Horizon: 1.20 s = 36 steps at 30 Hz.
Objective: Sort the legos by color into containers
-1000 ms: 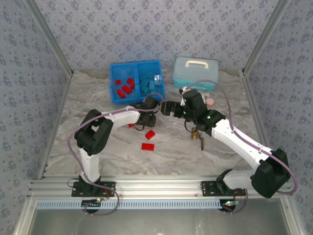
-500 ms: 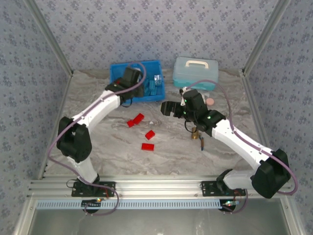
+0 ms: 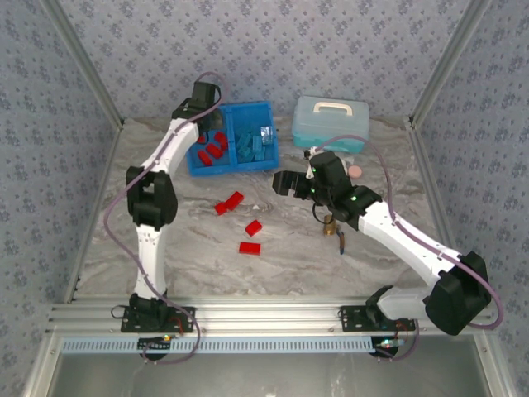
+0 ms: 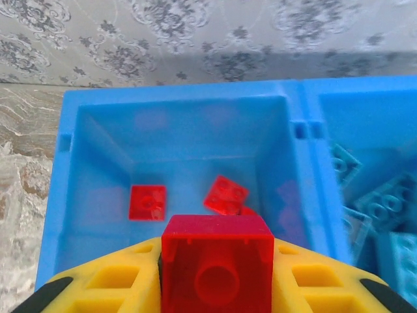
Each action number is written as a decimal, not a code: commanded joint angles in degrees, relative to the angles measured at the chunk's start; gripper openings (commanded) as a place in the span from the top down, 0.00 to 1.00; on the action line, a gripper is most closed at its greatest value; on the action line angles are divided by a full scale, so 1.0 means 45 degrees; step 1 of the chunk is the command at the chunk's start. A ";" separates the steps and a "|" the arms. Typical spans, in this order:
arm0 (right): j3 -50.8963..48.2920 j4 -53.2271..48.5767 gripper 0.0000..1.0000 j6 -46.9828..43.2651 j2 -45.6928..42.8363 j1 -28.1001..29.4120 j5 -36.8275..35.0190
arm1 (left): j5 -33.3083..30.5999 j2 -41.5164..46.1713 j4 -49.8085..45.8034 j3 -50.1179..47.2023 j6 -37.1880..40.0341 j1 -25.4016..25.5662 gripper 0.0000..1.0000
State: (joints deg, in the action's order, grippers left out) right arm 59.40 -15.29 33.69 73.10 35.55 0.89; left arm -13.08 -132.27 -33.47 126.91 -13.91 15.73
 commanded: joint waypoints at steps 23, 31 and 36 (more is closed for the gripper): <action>0.0219 -0.0379 0.00 0.0076 -0.0014 -0.0263 0.0153 | -0.0956 -0.2942 -0.2318 0.4883 0.0797 -0.0233 0.50; 0.0102 -0.0307 0.00 0.0190 -0.0150 -0.0195 0.0139 | 0.0014 0.0459 -0.2277 0.2316 0.0028 0.0058 0.50; -0.0053 -0.0202 0.00 0.0311 -0.0265 -0.0127 0.0177 | 0.1134 0.4457 0.0161 -0.3665 -0.0637 0.0405 0.50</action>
State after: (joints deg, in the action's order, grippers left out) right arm 59.40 -15.29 33.91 73.10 34.74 0.95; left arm -12.29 -121.03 -38.94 118.89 -14.00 16.34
